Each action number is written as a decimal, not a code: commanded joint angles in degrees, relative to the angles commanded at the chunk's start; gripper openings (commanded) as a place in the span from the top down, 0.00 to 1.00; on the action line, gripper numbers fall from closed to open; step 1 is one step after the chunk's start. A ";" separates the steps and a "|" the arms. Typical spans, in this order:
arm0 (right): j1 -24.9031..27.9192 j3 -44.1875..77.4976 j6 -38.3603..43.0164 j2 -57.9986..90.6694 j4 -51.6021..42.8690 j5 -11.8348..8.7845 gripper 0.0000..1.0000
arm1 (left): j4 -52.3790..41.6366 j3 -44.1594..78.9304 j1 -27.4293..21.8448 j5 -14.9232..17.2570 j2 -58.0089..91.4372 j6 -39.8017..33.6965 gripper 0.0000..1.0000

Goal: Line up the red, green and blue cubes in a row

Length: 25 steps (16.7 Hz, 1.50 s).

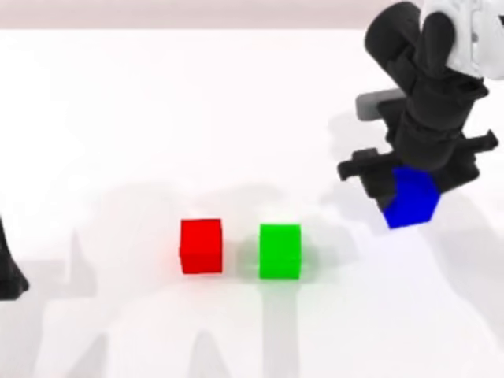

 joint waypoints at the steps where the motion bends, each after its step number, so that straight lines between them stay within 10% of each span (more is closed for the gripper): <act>1: 1.57 0.62 3.95 0.16 -0.44 0.08 1.00 | 0.00 0.00 0.00 0.00 0.00 0.00 0.00; 8: 9.12 3.37 21.27 0.28 -2.14 0.55 1.00 | 0.00 0.00 0.00 0.00 0.00 0.00 0.00; 25: 9.49 -7.01 21.78 4.35 12.34 0.60 1.00 | 0.00 0.00 0.00 0.00 0.00 0.00 0.00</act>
